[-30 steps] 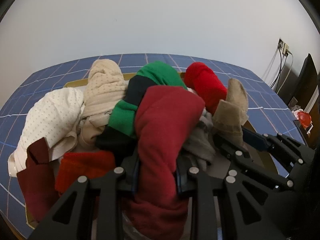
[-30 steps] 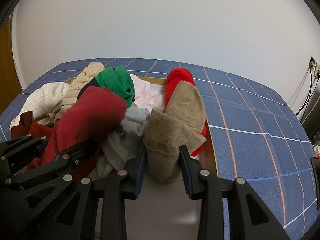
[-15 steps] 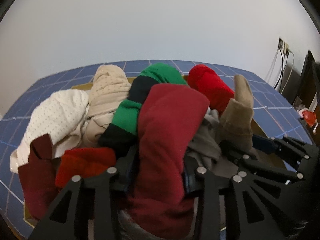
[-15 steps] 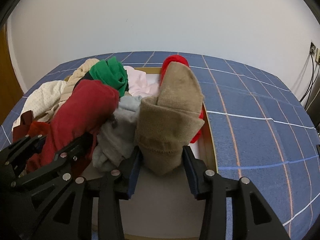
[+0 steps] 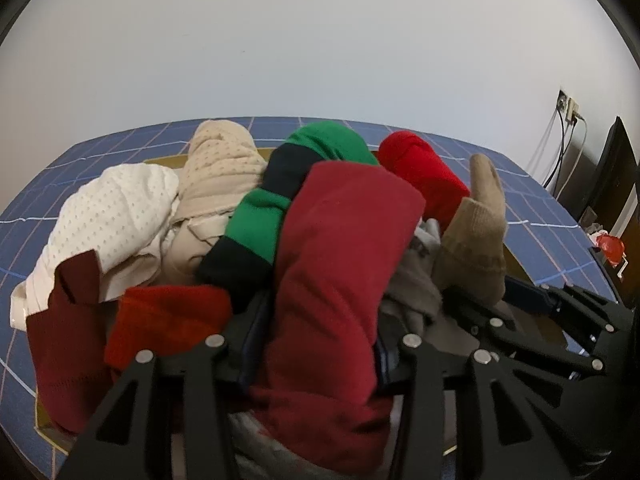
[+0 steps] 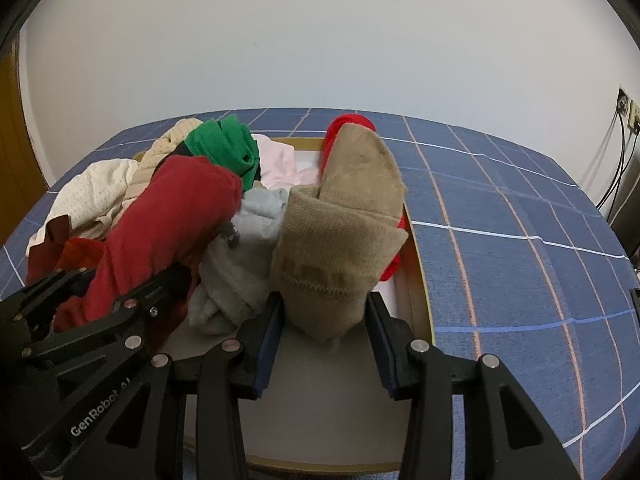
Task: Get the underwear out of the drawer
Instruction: 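Lower both held items into the tray beside the other clothes, then open both tools to release the pink underwear and beige sock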
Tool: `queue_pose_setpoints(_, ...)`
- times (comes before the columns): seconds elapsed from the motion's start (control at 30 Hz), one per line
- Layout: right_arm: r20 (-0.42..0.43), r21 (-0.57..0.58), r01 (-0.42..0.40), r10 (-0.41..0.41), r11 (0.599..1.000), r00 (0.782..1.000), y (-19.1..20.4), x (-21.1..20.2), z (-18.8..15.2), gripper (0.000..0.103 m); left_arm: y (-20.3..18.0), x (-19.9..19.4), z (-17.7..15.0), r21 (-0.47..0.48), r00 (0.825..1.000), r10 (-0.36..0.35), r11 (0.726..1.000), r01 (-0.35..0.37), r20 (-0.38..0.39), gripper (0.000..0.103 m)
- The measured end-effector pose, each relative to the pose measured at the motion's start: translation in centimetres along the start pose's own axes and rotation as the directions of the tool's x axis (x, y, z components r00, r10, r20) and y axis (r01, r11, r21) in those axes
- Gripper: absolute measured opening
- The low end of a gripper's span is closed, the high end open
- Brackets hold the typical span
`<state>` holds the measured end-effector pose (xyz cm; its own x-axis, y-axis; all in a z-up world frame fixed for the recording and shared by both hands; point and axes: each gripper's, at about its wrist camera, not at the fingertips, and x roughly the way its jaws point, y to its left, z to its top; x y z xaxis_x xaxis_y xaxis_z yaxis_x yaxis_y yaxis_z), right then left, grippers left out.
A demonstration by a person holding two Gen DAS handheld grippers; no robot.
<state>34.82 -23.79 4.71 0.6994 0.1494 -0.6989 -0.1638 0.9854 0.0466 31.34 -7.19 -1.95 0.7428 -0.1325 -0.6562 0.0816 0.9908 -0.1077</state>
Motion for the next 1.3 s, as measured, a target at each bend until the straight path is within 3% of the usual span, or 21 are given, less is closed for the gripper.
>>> queue_pose_setpoints(0.4, 0.016, 0.007, -0.005, 0.005, 1.000, 1.000, -0.4, -0.4, -0.6, 0.045, -0.2, -0.3, -0.3, 0.009, 1.000, 0.019, 1.000, -0.019, 0.010, 0.045)
queue_pose_setpoints(0.63, 0.059, 0.058, -0.081, 0.077, 0.995, 0.995, -1.6, -1.5, -1.3, 0.045, -1.5, -0.6, -0.5, 0.068, 0.996, 0.087, 0.994, -0.089, 0.032, 0.047)
queue_pose_setpoints(0.8, 0.074, 0.065, -0.085, 0.080, 0.994, 0.994, -2.1, -1.9, -1.3, 0.045, -1.5, -0.6, -0.4, 0.058, 0.996, 0.078, 0.995, -0.080, 0.031, 0.051)
queue_pose_setpoints(0.93, 0.116, 0.086, -0.058, 0.048, 0.995, 0.992, -2.7, -2.9, -1.6, 0.053, -1.5, -0.7, -0.4, 0.053, 0.995, 0.089, 0.994, -0.091, 0.039, 0.054)
queue_pose_setpoints(1.13, 0.210, 0.141, -0.083, 0.052, 0.987, 0.976, -3.9, -4.3, -2.1, 0.066, -2.3, -1.4, -0.9, 0.093, 0.985, 0.141, 0.984, -0.150, 0.095, 0.066)
queue_pose_setpoints(1.3, 0.282, 0.136, -0.043, 0.003, 0.990, 0.960, -3.4, -5.2, -2.3, 0.067, -2.2, -1.8, -0.9, 0.090, 0.982, 0.145, 0.984, -0.156, 0.117, 0.072)
